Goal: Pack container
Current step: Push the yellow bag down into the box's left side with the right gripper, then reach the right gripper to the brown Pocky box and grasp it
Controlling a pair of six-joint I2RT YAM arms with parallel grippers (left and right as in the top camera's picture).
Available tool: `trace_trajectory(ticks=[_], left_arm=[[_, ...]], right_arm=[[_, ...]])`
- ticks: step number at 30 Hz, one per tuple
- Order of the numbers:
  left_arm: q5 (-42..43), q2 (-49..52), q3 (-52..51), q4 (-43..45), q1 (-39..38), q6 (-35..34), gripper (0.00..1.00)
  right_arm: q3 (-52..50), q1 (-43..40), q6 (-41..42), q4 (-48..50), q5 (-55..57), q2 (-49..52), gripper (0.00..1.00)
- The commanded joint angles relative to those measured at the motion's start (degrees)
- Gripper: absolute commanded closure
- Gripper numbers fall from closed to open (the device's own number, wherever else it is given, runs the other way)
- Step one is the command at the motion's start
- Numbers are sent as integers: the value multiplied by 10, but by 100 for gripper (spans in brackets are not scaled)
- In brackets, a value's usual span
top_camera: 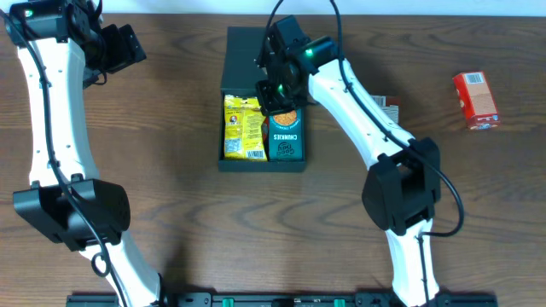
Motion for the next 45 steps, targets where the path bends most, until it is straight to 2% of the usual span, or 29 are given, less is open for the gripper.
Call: trace_trajectory(ticks=[1,17,25,30,31,33,34,35,38,42,45], left_arm=[[2,2,-1,0,4,6,5],[2,2,-1,0,4,6,5],[2,3,-1,5,4,6,5],[2,3,-1,4,4,6,4],[2,3,-1,4,4,6,4],[2,3,-1,4,4,7,4],[2,3,-1,3,4,7,5],[2,3,-1,2,4,7,5],[2,3,-1,2,4,7,5],[2,3,-1,2,4,7,4],[2,3,-1,2,4,7,5]], right_arm=[[-18,6,-34,7,-53,19,99],[-26,19,-63,-3,-59,58,99],[38,-11,-82,-20,-62,-5,99],[56,-55,-102,-21,11,-65,99],[56,-64,-107,-24,30,-73,96],[56,-88,-119,-36,71,-82,64],[56,-98,-128,-46,86,-83,58],[56,-107,-137,-57,98,-83,47],[53,-128,-151,-91,167,-78,1],[49,-157,-151,-129,283,-64,1],[33,-184,-151,-139,296,-55,1]])
